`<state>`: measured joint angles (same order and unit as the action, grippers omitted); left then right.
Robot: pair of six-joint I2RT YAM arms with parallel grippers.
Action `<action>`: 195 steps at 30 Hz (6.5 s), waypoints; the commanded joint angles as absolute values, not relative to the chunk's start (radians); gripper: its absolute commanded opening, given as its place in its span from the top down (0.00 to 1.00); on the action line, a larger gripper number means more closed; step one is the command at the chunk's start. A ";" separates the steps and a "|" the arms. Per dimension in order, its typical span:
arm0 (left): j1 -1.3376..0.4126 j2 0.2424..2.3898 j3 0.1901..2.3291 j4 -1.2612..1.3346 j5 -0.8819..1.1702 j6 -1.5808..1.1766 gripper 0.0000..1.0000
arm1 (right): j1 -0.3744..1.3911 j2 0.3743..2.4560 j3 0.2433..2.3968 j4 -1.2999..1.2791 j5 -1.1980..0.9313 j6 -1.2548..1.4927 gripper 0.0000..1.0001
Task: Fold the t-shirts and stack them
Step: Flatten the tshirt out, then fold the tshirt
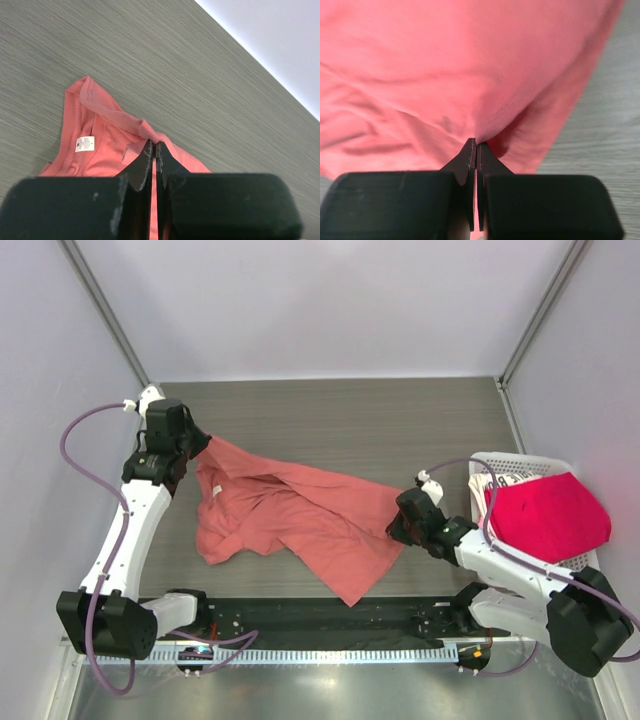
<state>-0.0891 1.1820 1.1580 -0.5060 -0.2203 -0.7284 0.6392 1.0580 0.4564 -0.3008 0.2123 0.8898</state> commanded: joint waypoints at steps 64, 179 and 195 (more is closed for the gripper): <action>0.077 1.689 2.556 -0.563 -0.101 -0.847 1.00 | -0.060 1.724 2.198 -0.359 -0.463 0.811 0.99; 0.124 0.445 0.810 -0.893 -0.135 -0.885 1.00 | 0.399 0.417 0.445 -0.818 -0.120 0.871 0.99; 0.124 0.482 0.819 -0.877 -0.169 -0.919 1.00 | 0.399 0.439 0.460 -0.824 -0.095 0.828 0.99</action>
<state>0.1219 0.4580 0.8127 -0.9363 -0.1574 -0.9104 0.3920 0.4183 0.4347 -0.8650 -0.0784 0.8589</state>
